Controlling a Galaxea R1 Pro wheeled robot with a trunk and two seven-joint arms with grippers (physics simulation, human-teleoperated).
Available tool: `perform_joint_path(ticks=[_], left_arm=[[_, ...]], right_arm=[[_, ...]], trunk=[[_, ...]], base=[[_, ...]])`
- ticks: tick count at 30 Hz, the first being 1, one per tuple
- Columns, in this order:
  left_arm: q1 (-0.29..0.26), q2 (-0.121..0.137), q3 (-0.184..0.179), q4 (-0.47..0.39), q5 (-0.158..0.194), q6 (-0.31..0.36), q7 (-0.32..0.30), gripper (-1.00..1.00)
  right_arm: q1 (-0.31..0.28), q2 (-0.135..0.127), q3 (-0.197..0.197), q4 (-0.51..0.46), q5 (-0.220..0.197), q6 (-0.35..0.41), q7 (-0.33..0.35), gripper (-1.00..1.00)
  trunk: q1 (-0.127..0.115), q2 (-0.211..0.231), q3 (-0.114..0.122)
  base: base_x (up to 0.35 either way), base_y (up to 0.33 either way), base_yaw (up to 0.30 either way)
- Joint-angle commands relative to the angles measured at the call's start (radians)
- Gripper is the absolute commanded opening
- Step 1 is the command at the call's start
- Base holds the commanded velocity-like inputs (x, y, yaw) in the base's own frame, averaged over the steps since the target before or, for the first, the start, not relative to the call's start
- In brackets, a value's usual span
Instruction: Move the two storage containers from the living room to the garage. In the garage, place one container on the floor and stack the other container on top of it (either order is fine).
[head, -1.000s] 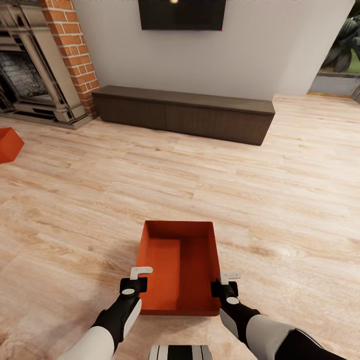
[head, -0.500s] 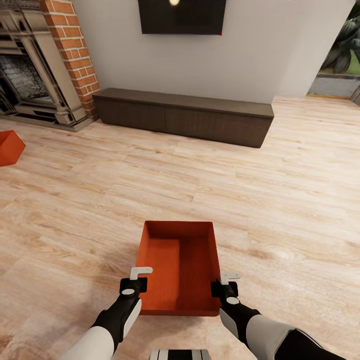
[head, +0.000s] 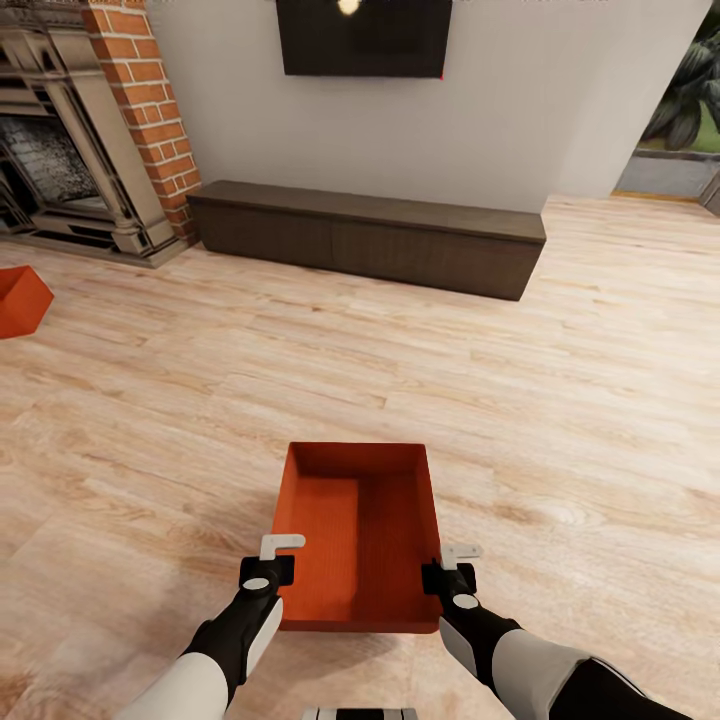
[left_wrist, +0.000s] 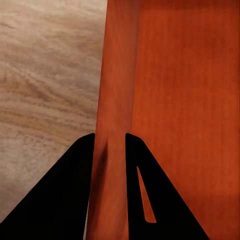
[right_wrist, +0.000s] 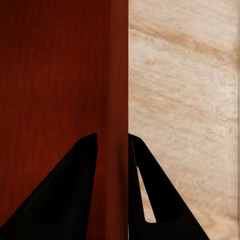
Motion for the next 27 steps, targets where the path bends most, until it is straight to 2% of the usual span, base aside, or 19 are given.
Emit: perform_joint_path(ticks=[1,27], left_arm=[[0.0,0.001,0.009,-0.002,-0.016,0.009,0.006,-1.0],[0.0,0.001,0.011,-0.001,-0.016,0.009,0.006,-1.0]], right_arm=[[0.0,-0.001,0.008,0.001,-0.014,-0.007,-0.002,-1.0],[0.0,0.004,0.006,0.001,-0.015,-0.008,-0.001,-1.0]], trunk=[[-0.004,0.007,0.003],[-0.104,0.189,0.084]], base=[[0.0,0.0,0.0],[0.0,0.0,0.0]])
